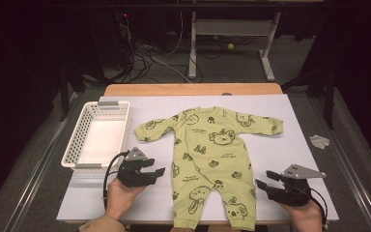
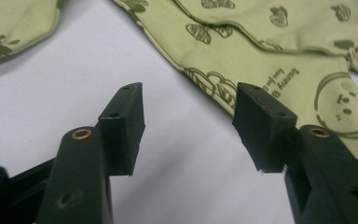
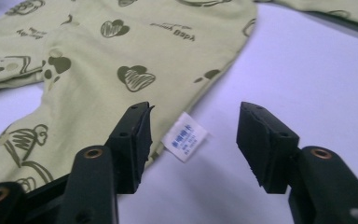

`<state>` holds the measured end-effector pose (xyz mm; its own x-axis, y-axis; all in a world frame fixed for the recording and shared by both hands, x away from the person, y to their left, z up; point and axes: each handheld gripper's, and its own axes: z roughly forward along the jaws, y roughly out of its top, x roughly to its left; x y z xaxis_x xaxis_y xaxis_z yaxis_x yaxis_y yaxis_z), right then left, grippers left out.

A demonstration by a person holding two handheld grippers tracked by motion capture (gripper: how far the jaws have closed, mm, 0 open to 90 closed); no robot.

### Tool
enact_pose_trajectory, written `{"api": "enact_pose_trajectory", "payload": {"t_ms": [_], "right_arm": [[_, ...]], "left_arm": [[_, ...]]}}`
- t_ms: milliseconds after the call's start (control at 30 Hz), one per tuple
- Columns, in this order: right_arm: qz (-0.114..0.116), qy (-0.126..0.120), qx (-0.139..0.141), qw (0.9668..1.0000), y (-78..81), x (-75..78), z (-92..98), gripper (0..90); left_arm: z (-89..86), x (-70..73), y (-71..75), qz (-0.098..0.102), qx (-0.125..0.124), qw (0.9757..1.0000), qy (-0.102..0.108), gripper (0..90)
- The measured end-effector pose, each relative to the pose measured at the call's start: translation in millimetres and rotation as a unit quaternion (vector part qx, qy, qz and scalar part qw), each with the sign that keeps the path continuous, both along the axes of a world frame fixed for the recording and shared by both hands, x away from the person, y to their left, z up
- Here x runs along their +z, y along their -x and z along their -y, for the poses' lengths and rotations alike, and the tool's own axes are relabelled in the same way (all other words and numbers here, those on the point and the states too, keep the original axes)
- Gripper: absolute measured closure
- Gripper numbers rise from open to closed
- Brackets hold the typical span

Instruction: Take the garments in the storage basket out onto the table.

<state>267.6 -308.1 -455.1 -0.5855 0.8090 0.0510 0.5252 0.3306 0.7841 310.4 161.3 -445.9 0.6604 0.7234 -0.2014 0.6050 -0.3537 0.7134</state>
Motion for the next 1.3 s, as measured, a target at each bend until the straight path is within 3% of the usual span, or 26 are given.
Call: {"api": "enact_pose_trajectory", "payload": {"t_ms": [133,233,400,633,900,1067,1300], "right_arm": [[0.016,-0.016,-0.019,0.9996,6.6,-3.7,11.4,41.9],[0.028,-0.032,-0.030,0.9987,9.9,-2.9,17.2,40.1],[0.042,-0.052,-0.041,0.9970,13.7,-0.7,21.3,38.2],[0.052,-0.058,-0.037,0.9962,17.2,5.2,21.9,37.3],[0.067,-0.064,-0.040,0.9949,25.5,9.0,26.2,36.0],[0.072,-0.057,-0.037,0.9951,32.5,6.6,31.7,35.8],[0.078,-0.064,-0.054,0.9934,44.6,-1.7,42.4,35.4]], "left_arm": [[-0.7,0.5,-4.5,0.004,0.004,1.0000,0.007,39.4],[-0.4,0.7,-6.6,0.008,0.024,0.9997,0.005,39.4],[-3.1,1.9,-7.6,0.010,0.027,0.9995,0.012,39.5],[-5.1,5.8,-12.0,0.013,0.032,0.9991,0.022,39.5],[-4.9,11.0,-23.5,0.012,0.041,0.9989,0.017,39.5],[-2.9,15.8,-30.8,0.012,0.040,0.9989,0.018,39.5],[0.8,21.4,-39.3,0.013,0.042,0.9988,0.020,39.5]]}}
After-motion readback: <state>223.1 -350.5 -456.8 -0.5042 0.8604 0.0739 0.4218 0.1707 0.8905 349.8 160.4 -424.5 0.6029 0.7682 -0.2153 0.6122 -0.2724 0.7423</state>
